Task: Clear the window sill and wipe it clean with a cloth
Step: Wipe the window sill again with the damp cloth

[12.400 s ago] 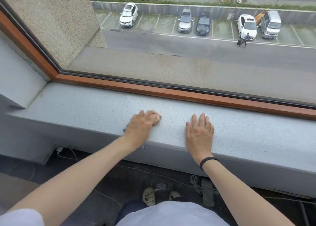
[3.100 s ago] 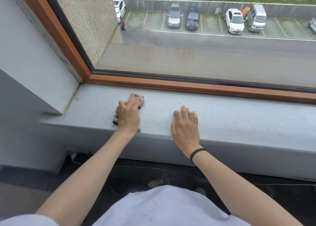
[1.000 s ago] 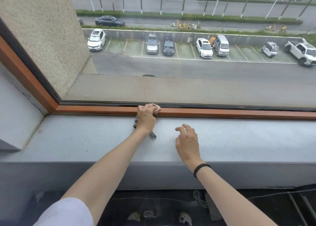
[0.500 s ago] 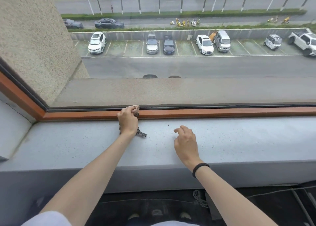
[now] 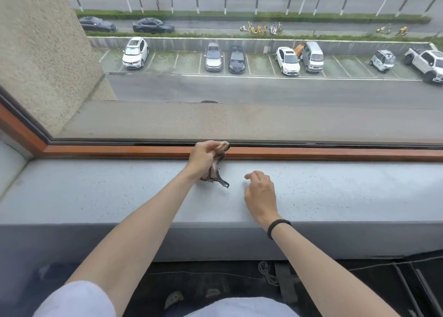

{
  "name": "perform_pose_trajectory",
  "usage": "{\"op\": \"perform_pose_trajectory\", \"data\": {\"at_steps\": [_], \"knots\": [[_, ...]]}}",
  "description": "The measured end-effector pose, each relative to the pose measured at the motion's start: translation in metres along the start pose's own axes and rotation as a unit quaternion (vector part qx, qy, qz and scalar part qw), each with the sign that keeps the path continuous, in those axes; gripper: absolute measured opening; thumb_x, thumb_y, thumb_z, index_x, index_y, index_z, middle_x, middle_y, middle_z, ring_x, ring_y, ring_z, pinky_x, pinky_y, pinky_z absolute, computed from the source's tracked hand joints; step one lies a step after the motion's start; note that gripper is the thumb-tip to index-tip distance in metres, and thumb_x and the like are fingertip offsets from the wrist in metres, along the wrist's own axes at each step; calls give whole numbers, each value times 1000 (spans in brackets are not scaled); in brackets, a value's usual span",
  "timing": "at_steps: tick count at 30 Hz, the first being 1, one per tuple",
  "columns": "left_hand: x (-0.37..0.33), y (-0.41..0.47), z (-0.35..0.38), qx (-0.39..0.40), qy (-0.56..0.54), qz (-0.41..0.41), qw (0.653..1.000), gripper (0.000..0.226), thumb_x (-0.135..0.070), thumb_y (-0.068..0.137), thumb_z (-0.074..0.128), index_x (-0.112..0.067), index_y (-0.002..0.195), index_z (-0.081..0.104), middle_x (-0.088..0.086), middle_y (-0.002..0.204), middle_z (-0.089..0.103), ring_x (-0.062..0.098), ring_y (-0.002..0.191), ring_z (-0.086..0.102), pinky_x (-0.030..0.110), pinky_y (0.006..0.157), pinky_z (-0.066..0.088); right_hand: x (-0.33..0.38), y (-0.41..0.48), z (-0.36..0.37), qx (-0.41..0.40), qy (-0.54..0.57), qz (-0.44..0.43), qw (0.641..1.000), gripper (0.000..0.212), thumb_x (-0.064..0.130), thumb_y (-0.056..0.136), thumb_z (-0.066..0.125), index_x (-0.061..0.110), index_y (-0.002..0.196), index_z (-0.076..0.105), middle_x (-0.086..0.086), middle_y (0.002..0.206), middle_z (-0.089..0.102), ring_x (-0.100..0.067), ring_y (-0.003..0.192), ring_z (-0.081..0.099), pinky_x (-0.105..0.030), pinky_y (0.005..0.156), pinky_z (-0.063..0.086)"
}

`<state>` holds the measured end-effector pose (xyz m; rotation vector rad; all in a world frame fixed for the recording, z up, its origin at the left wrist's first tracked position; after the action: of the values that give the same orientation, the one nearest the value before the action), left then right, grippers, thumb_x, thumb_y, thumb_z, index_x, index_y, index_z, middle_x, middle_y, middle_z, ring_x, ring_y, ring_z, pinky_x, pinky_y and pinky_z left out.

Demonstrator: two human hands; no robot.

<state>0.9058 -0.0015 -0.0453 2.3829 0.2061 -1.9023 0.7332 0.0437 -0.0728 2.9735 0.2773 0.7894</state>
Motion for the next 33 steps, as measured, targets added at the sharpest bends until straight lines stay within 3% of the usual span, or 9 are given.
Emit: {"op": "perform_pose_trajectory", "data": {"at_steps": [4, 7, 12, 14, 17, 22, 25, 29, 33], "knots": [[22, -5, -64, -81, 5, -30, 996, 29, 15, 90, 44, 9, 113, 61, 12, 112, 63, 19, 104, 61, 20, 97, 45, 23, 0, 8, 7, 6, -45, 999, 33, -1, 85, 45, 6, 114, 60, -5, 115, 58, -22, 108, 50, -27, 95, 33], [46, 3, -97, -187, 118, -54, 974, 34, 10, 89, 44, -4, 111, 67, 9, 111, 66, 23, 110, 60, 27, 99, 44, 25, -3, 10, 13, 7, -59, 998, 34, -1, 86, 44, 8, 115, 60, -3, 116, 58, -20, 108, 49, -26, 95, 33], [32, -1, -49, -261, 282, -20, 923, 38, 10, 83, 42, -10, 103, 68, 10, 111, 52, 31, 108, 43, 21, 89, 27, 3, -11, -3, 3, 3, -54, 999, 34, -1, 87, 43, 8, 116, 60, -4, 120, 57, -21, 113, 48, -27, 98, 33], [21, -2, -25, -209, 286, 52, 934, 33, 9, 85, 47, -8, 101, 70, 10, 111, 57, 29, 102, 46, 17, 85, 26, -8, -13, -6, 4, 3, -40, 999, 34, 0, 88, 43, 8, 117, 60, -5, 122, 56, -20, 115, 47, -27, 99, 33], [8, 0, 12, -26, 276, 175, 945, 28, 14, 84, 54, -1, 96, 73, 10, 107, 64, 25, 98, 52, 19, 90, 32, -16, -14, -6, 10, -1, -31, 999, 33, 1, 88, 43, 9, 117, 59, -4, 120, 56, -20, 113, 47, -27, 98, 33], [25, 0, 7, 91, 231, 137, 959, 30, 17, 83, 52, 0, 97, 72, 0, 106, 62, 18, 104, 57, 13, 93, 39, -13, -12, -10, -8, 11, -29, 999, 34, -1, 86, 44, 7, 116, 60, -6, 118, 58, -21, 111, 49, -29, 98, 36], [44, -7, 0, 91, 260, 115, 955, 36, 17, 86, 46, -3, 102, 71, 1, 108, 60, 23, 110, 52, 28, 99, 38, -17, -16, -7, -10, 7, -16, 1000, 33, -2, 87, 45, 7, 115, 60, -6, 117, 59, -21, 110, 49, -30, 97, 37], [46, 5, -7, 43, 260, 76, 962, 38, 16, 84, 44, -4, 103, 71, 10, 113, 64, 25, 109, 56, 27, 96, 40, -15, -22, 1, -8, -16, -5, 1000, 30, 0, 88, 46, 6, 114, 60, -8, 118, 57, -24, 110, 49, -30, 94, 36], [38, -30, 15, 98, 265, 100, 954, 40, 18, 82, 42, -2, 101, 70, 11, 108, 65, 27, 104, 56, 25, 92, 39, -13, -31, 7, -24, -23, -3, 999, 34, -5, 84, 46, 3, 113, 61, -14, 125, 54, -29, 117, 47, -35, 100, 36]]}}
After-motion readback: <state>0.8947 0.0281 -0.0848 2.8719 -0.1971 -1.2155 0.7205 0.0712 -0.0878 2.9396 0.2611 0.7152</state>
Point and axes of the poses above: each hand's wrist, its own y-axis towards the middle knuckle, its own z-axis out of the palm, x = y × z, the point moved 8 cm from there along y, towards the middle knuckle
